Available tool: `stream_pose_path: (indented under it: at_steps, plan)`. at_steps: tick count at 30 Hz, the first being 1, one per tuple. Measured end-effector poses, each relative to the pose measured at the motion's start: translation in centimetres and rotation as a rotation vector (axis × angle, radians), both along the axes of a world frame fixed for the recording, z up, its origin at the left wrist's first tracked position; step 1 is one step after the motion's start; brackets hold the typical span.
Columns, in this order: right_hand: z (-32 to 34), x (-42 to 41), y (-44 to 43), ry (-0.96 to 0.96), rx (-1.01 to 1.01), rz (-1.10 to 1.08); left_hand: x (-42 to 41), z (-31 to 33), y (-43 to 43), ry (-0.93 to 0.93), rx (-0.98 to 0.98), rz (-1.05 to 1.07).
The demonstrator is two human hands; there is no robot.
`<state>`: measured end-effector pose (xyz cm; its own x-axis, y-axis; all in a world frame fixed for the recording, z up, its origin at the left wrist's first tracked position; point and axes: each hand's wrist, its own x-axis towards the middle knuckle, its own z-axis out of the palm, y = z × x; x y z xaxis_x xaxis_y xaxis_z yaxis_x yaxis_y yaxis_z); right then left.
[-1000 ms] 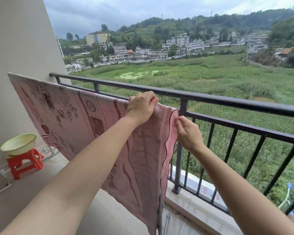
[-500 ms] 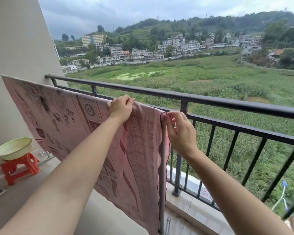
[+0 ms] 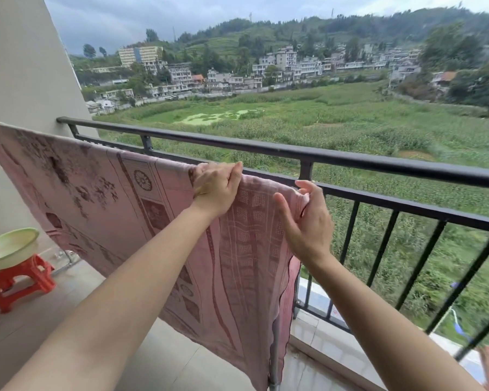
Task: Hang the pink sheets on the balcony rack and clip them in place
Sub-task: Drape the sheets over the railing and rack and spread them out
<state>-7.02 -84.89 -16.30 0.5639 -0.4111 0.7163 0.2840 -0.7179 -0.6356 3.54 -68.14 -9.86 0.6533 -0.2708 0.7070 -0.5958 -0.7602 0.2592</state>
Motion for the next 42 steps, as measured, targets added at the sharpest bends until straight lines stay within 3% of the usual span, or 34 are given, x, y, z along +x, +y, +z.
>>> stream_pose_path:
  at_steps: [10, 15, 20, 23, 27, 30, 33, 42]
  plan:
    - [-0.3, 0.0, 0.0, -0.022, 0.051, -0.150, -0.3, -0.4, -0.4, -0.032, -0.012, -0.014]
    - [-1.6, -1.6, -1.3, -0.037, 0.140, -0.312, -1.6, -0.8, -0.9, -0.075, 0.122, -0.328]
    - [-6.2, -7.2, -2.6, 0.151, 0.089, -0.438, -3.0, 1.6, -3.4, -0.026, 0.347, -0.631]
    - [-8.1, -11.6, -2.9, 0.277, 0.006, -0.552, -3.6, 2.9, -5.8, -0.016, 0.422, -0.690]
    - [-8.4, -18.0, -3.7, 0.387, -0.001, -0.672, -6.8, 2.1, -9.9, -0.114, 0.255, -0.778]
    - [-8.5, -23.7, -4.3, 0.477, -0.002, -0.826, -12.5, -0.5, -13.8, -0.210, 0.090, -0.940]
    - [-10.0, -30.5, -5.3, 0.536, 0.009, -0.993, -19.5, -5.4, -18.1, -0.156, 0.071, -1.018]
    - [-20.4, -53.9, -9.1, 0.928, 0.371, -1.236, -41.0, -22.0, -28.8, 0.131, 0.629, -1.220]
